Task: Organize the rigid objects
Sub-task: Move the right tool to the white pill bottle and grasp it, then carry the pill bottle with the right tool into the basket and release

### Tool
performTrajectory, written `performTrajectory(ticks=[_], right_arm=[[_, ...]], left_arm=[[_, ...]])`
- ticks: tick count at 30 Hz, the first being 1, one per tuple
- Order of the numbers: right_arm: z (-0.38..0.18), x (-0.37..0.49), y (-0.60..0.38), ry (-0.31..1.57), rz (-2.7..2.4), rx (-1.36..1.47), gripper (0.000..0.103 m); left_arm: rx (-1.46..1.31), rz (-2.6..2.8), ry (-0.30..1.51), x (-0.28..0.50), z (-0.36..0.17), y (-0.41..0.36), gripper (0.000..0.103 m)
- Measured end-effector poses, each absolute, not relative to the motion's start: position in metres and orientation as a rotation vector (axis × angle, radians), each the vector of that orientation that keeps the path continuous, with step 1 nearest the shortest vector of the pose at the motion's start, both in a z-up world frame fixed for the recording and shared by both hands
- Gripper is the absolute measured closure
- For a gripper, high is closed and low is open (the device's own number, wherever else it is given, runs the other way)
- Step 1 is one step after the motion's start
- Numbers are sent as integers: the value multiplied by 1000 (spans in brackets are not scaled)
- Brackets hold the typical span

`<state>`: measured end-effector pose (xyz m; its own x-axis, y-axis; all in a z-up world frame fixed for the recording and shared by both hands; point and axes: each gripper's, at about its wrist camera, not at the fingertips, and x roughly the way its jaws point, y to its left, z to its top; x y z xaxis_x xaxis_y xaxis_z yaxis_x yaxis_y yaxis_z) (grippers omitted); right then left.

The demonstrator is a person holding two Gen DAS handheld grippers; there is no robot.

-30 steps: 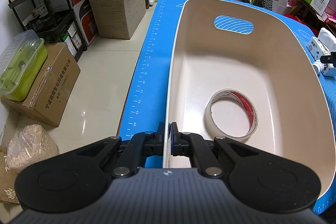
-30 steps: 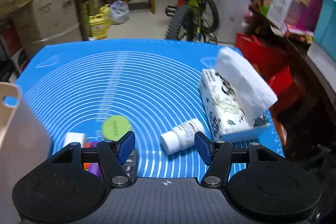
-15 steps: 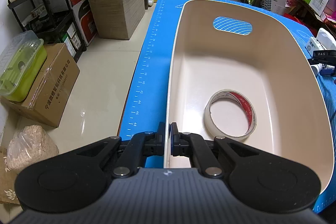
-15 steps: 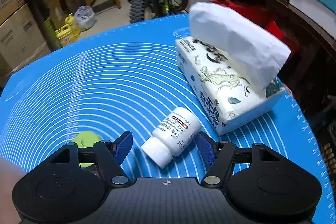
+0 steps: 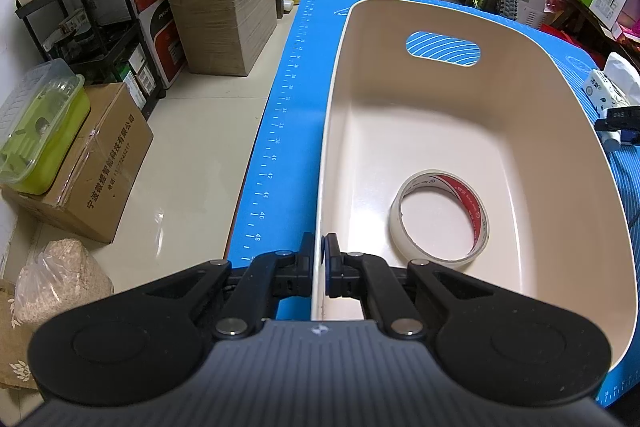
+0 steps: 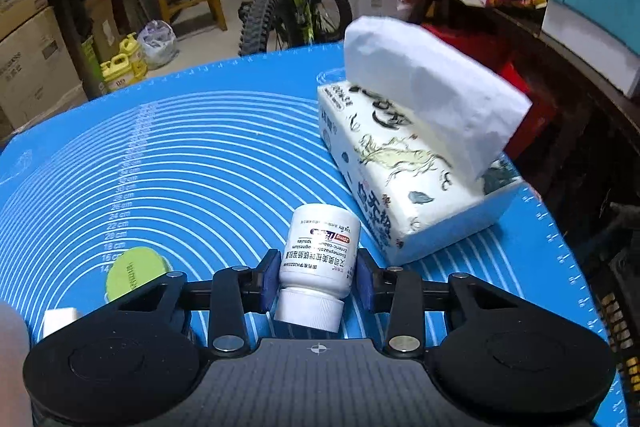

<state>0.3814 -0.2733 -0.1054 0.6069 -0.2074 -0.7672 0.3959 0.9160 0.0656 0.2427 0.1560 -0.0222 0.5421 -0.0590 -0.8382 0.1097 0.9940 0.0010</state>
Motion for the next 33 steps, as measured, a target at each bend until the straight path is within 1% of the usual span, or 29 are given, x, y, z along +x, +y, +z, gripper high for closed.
performTrajectory(ticks=[4, 8, 12, 17, 20, 27, 33], right_arm=[[-91, 364, -257, 804, -303, 98, 57], [-65, 348, -246, 756, -256, 76, 57], [-28, 333, -216, 689, -166, 20, 57], [17, 318, -159, 618, 26, -22, 57], [29, 314, -117, 610, 151, -58, 57], [21, 319, -25, 684, 347, -116, 57], [-10, 318, 27, 815, 419, -204, 57]], left_arm=[[52, -102, 994, 242, -22, 155, 97], [52, -101, 994, 242, -22, 155, 97], [53, -100, 994, 242, -22, 155, 97], [57, -96, 995, 243, -20, 155, 97], [57, -96, 995, 243, -21, 155, 97], [55, -94, 996, 244, -20, 156, 97], [53, -95, 996, 244, -20, 156, 97]])
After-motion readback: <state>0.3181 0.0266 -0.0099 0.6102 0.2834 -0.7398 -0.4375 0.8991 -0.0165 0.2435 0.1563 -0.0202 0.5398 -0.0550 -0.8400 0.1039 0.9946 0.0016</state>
